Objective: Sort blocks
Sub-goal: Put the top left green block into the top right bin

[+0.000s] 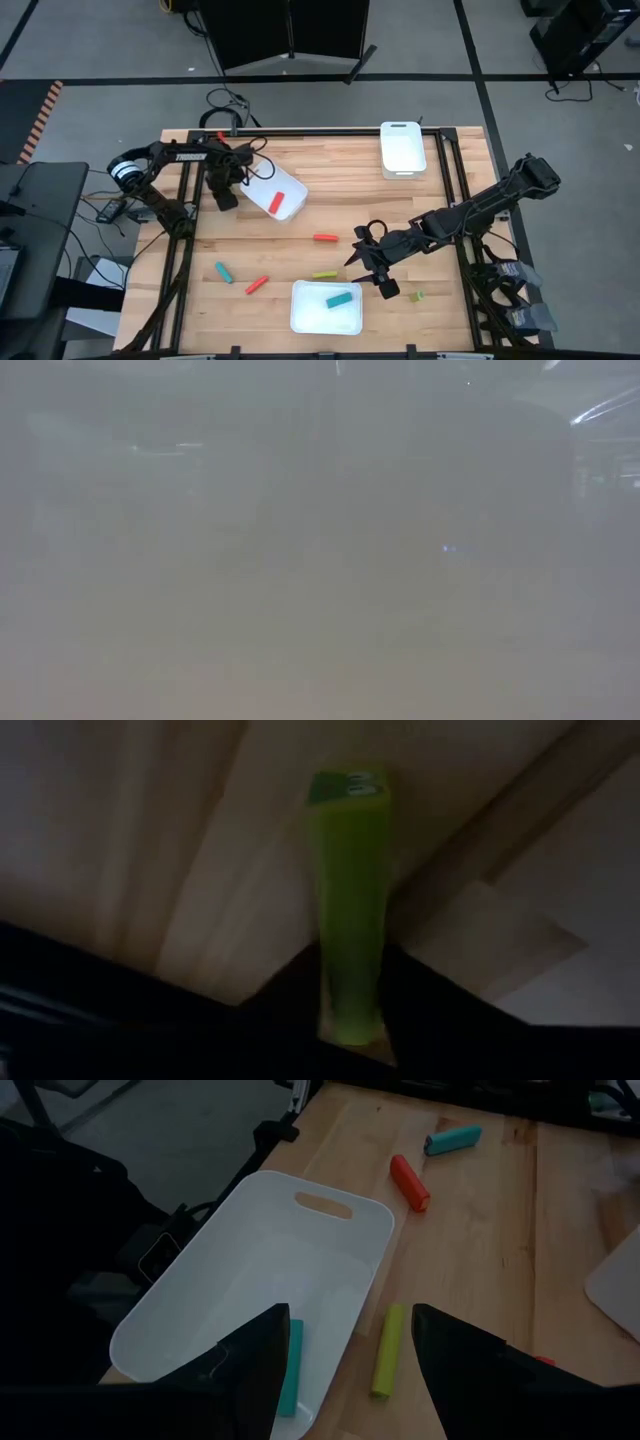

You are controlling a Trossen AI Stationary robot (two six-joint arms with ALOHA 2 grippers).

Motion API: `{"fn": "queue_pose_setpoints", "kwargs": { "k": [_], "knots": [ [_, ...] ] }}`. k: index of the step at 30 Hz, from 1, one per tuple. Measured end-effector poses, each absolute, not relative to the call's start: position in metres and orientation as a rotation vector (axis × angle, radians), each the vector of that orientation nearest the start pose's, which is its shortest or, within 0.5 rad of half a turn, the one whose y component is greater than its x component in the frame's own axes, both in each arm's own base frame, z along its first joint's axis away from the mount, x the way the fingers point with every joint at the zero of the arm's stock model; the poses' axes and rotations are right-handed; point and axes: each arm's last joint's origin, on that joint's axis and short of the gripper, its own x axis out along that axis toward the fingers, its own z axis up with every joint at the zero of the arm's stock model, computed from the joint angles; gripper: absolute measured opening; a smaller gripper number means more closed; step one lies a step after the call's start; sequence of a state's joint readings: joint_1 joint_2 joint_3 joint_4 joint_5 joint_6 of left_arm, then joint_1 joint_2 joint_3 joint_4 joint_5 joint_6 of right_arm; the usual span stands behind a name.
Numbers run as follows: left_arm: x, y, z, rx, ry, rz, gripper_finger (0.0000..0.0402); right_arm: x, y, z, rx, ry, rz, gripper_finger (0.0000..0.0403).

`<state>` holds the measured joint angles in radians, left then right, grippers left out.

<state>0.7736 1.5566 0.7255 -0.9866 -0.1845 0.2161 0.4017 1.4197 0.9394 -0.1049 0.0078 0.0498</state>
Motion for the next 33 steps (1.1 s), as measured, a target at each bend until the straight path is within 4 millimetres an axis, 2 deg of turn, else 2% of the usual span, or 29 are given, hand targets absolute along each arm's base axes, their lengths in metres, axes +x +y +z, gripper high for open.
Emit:
{"fn": "queue_pose_setpoints", "kwargs": {
  "k": [2,6,10,13,16,19,23,26,29,33],
  "knots": [
    [0.14,0.146,0.134,-0.404,1.837,0.478,0.006,0.282,0.119,0.251,-0.072,0.586,0.367,0.0223],
    [0.14,0.146,0.138,-0.41,1.841,0.488,0.0063,0.282,0.118,0.251,-0.071,0.586,0.363,0.0223],
    [0.138,0.144,0.155,-0.41,1.834,0.494,0.0063,0.282,0.118,0.251,-0.07,0.585,0.36,0.0223],
    [0.136,0.141,0.174,-0.415,1.812,0.512,0.0063,0.282,0.118,0.251,-0.07,0.583,0.36,0.0223],
    [0.135,0.14,0.202,-0.408,1.759,0.546,0.0063,0.283,0.118,0.252,-0.07,0.578,0.36,0.0223],
    [0.141,0.141,0.236,-0.392,1.587,0.587,0.0063,0.283,0.118,0.252,-0.071,0.578,0.36,0.0223],
    [0.165,0.147,0.282,-0.356,1.25,0.601,0.0063,0.284,0.117,0.259,-0.115,0.555,0.333,0.0222],
    [0.191,0.151,0.305,-0.326,1.017,0.574,0.0063,0.281,0.114,0.277,-0.162,0.495,0.282,0.0222],
    [0.225,0.155,0.314,-0.311,0.816,0.524,0.0063,0.271,0.108,0.303,-0.202,0.406,0.217,0.0222],
    [0.277,0.157,0.307,-0.309,0.615,0.424,0.0063,0.249,0.099,0.335,-0.243,0.28,0.097,0.0222]
  ]
}}
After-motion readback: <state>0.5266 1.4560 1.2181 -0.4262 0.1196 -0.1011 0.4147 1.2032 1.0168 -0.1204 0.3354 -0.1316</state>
